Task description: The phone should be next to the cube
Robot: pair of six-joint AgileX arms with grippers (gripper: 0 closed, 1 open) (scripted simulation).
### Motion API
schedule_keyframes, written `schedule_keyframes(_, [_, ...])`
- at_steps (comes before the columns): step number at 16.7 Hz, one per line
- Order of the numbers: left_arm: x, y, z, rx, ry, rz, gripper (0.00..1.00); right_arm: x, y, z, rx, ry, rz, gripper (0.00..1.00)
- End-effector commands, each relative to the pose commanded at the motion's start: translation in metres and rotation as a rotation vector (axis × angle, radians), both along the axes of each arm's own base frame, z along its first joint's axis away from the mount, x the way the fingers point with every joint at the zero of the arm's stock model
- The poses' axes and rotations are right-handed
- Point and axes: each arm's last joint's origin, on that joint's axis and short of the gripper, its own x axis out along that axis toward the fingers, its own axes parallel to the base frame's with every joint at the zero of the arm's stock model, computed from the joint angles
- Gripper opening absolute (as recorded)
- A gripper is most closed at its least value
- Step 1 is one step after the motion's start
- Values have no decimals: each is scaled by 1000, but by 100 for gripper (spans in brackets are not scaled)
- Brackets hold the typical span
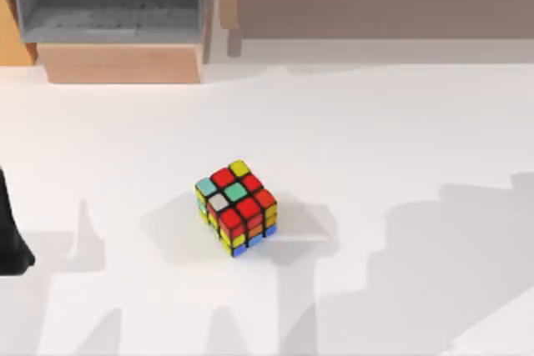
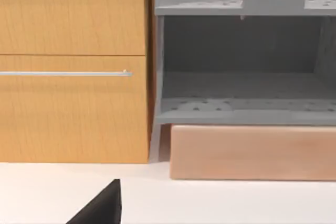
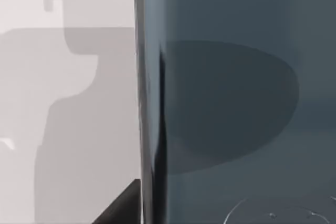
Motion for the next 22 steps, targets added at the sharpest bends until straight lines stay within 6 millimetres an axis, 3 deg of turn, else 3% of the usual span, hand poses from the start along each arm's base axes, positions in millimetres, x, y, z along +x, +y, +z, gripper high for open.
schedule_keyframes(5, [0, 0, 0, 0, 0, 0, 100, 47, 75, 12, 65, 7, 14, 0])
schedule_keyframes(9, [0, 0, 0, 0, 0, 0, 100, 66, 145, 9, 97, 53, 40, 0])
schedule_keyframes(16, [0, 0, 0, 0, 0, 0, 100, 61, 251, -12, 84, 157, 94, 0])
schedule_keyframes(22, [0, 0, 0, 0, 0, 0, 100, 42, 301, -33, 32, 229, 136, 0])
